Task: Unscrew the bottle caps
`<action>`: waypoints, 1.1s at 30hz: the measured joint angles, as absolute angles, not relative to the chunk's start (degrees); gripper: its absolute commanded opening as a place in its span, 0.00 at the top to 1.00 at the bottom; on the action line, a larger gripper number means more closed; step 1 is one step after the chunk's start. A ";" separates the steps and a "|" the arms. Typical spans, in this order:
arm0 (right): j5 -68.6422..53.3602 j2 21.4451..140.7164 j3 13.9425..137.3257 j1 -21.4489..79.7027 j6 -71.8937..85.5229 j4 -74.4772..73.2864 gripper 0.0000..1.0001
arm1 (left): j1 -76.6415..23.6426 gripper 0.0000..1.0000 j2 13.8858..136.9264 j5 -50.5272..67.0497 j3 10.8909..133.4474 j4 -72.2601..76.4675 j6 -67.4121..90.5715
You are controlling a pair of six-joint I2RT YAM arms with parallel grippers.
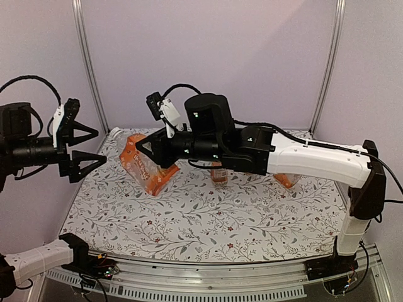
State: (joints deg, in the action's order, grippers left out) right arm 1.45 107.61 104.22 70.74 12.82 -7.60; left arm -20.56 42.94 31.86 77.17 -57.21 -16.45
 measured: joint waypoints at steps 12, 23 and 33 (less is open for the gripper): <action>-0.12 99.42 98.87 72.42 10.24 -0.93 1.00 | -20.45 0.00 25.74 44.73 49.41 -24.67 6.15; -5.37 94.76 99.09 75.79 8.12 11.40 1.00 | -22.26 0.00 32.49 52.75 45.45 4.97 27.24; -7.97 100.22 103.83 76.14 7.73 12.12 1.00 | -29.04 0.28 37.71 52.07 46.94 13.28 30.11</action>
